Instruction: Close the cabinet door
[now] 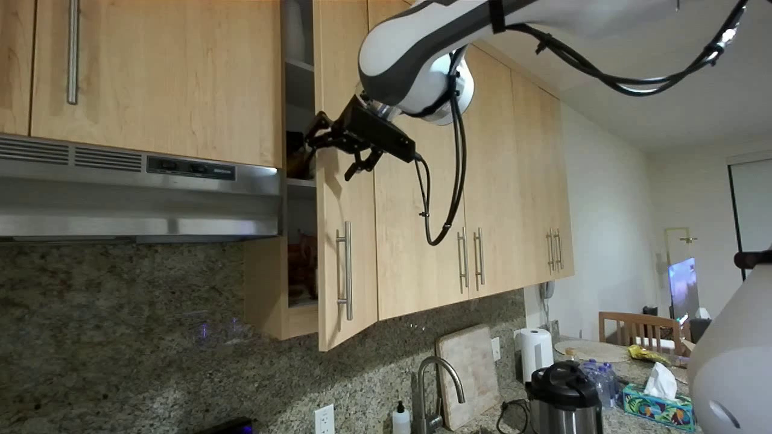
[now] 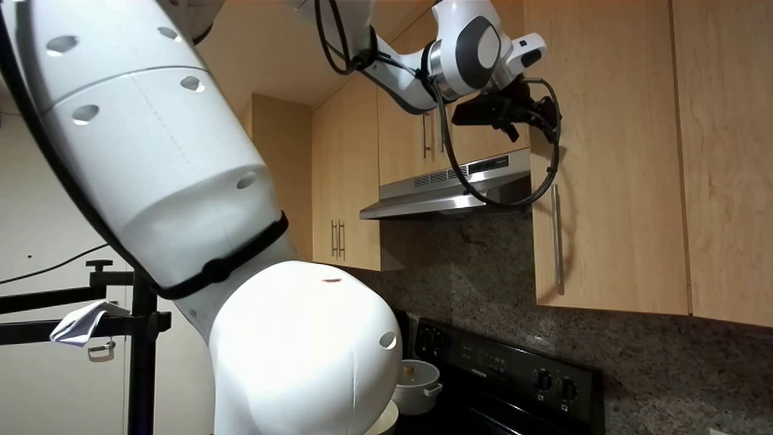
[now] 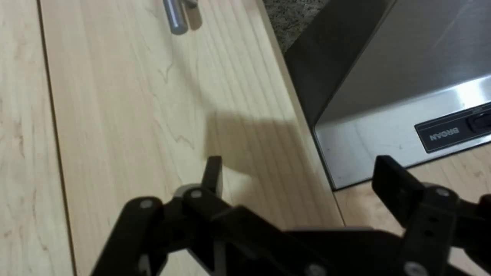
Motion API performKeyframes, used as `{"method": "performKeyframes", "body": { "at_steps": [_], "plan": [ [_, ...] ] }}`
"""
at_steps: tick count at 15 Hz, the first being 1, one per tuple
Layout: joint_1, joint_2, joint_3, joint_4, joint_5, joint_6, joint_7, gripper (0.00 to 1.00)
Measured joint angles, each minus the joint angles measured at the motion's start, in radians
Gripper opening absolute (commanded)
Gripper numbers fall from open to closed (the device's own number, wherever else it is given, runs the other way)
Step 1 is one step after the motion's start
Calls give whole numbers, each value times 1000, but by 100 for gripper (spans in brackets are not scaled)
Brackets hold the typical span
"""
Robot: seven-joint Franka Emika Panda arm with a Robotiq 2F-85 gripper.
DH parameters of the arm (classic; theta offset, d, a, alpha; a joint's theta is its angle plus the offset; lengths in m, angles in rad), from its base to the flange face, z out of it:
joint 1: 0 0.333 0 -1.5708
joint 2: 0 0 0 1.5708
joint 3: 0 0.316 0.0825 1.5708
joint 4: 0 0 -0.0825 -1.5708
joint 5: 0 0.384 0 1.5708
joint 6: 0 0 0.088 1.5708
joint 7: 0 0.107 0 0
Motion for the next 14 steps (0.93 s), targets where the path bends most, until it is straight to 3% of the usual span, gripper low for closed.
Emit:
{"method": "performKeyframes", "body": {
  "at_steps": [6,14],
  "plan": [
    [-19,114,34,116,-17,0,22,100],
    [-19,152,48,193,-38,1,22,100]
  ]
}}
